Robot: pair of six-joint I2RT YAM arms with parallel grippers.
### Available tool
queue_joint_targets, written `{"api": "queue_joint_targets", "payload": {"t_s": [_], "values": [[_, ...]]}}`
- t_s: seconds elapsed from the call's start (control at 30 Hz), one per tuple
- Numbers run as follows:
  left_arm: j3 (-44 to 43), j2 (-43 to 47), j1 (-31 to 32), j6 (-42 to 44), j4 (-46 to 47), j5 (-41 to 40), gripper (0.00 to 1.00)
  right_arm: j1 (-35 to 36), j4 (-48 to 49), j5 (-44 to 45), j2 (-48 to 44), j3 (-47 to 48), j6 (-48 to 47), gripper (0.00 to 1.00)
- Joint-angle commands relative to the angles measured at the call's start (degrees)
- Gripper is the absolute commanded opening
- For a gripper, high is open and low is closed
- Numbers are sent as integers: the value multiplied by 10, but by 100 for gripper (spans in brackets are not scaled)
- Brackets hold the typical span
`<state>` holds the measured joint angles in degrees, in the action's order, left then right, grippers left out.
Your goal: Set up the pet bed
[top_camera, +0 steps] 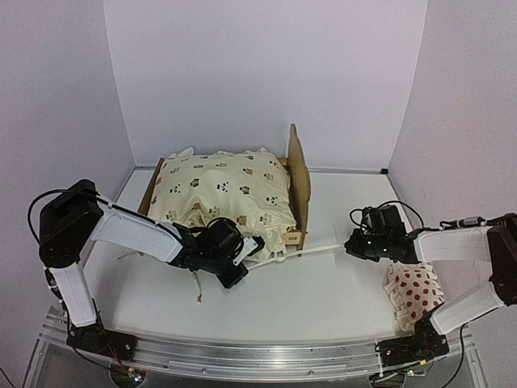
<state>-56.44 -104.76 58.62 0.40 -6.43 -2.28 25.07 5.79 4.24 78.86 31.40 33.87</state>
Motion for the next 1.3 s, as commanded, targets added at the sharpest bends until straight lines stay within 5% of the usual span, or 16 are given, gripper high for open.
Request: {"api": "queue_joint_targets", "payload": {"t_s": [0.0,0.83,0.93,1.07,1.17,1.27], "values": [[19,59,-26,-41,-21,-24,0,-19,-22,-12,-38,24,1,0],[91,102,-92,-87,16,-1,1,-110,-140,7,-159,93,6,0],[94,107,-92,-90,17,5,8,-110,-151,-24,-156,93,0,0],[99,137,-91,-97,11,11,30,-110,-199,-76,-143,111,-13,2],[107,170,-90,-101,4,13,42,-110,-247,-101,-135,132,-20,15],[112,203,-90,-107,-16,11,65,-110,-288,-122,-136,148,-27,36]]}}
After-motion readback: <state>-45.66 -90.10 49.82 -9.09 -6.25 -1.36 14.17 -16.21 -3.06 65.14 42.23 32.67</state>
